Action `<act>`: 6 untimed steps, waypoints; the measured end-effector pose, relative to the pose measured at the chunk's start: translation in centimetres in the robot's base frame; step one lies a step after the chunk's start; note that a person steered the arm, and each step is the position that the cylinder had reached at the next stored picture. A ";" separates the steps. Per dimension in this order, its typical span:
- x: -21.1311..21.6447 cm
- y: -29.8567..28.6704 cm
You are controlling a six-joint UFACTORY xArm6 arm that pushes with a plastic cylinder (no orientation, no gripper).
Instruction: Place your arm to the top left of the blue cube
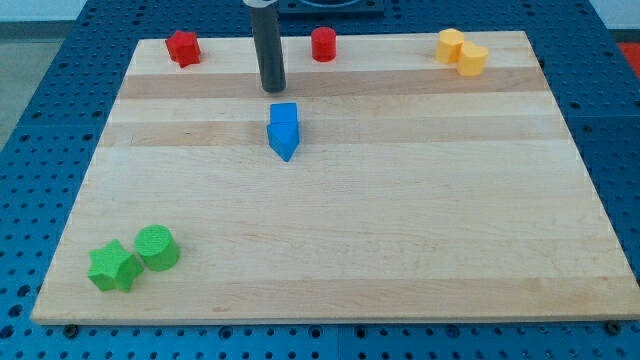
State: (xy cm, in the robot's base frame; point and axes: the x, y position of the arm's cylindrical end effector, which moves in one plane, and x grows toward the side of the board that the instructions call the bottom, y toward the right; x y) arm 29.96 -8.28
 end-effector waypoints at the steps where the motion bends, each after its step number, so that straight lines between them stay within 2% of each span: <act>1: 0.0 -0.1; 5: 0.0 -8.5; 6: 0.0 -8.8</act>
